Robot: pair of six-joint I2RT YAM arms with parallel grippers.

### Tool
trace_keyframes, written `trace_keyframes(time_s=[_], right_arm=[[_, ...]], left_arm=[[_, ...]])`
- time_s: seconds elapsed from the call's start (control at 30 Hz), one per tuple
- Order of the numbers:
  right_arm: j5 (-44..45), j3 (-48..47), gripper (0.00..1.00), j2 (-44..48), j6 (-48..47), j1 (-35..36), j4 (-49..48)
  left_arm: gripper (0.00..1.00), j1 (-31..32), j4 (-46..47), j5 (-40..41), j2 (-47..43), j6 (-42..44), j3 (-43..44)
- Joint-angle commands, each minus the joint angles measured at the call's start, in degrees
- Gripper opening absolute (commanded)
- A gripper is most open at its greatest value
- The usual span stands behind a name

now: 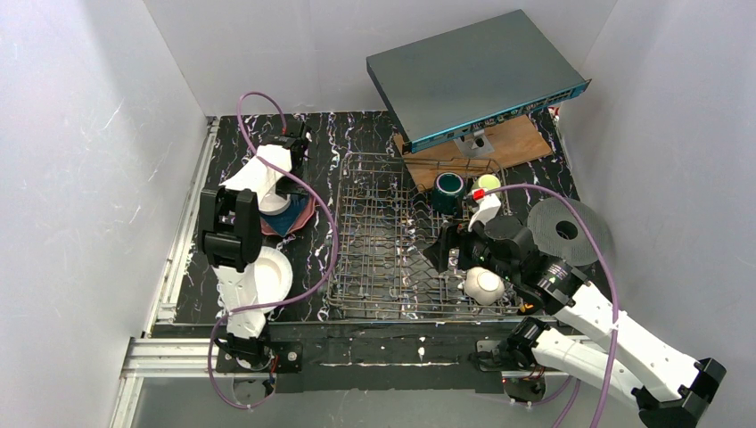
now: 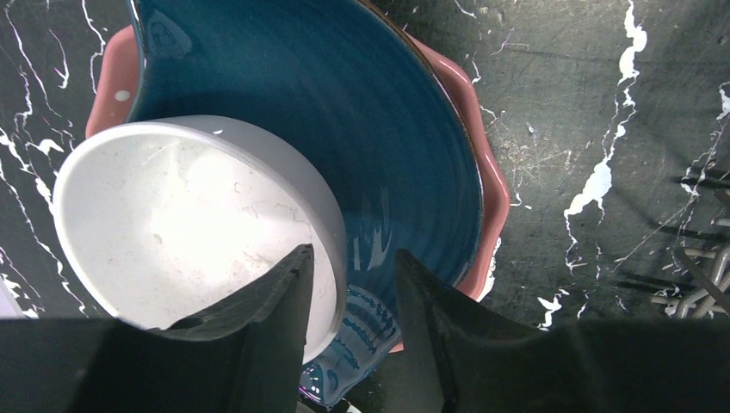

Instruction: Load the mixed dishes into the dish rack

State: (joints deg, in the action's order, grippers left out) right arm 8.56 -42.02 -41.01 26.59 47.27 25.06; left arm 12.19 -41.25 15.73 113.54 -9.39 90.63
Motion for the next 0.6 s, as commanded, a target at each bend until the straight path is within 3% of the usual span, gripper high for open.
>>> trace_keyframes(time_s=[0.0,0.37,0.57], right_arm=[[-1.59,-2.72,0.98,-0.14,1.31,-0.07,-3.17],[-3.00,-3.86,0.98,-0.17,3.38,-0.06,-2.80],[-3.87,-4.18,0.98,-1.09,4.47,-0.07,-2.78]], left_arm=[[0.31,-0.31,-2.69,1.68,0.91,0.42,2.90],[0.00,-0.33,-3.22,1.47,-2.94,0.65,1.51],[0.00,-0.25,-1.43,0.09,-9.91,0.62,-1.39]])
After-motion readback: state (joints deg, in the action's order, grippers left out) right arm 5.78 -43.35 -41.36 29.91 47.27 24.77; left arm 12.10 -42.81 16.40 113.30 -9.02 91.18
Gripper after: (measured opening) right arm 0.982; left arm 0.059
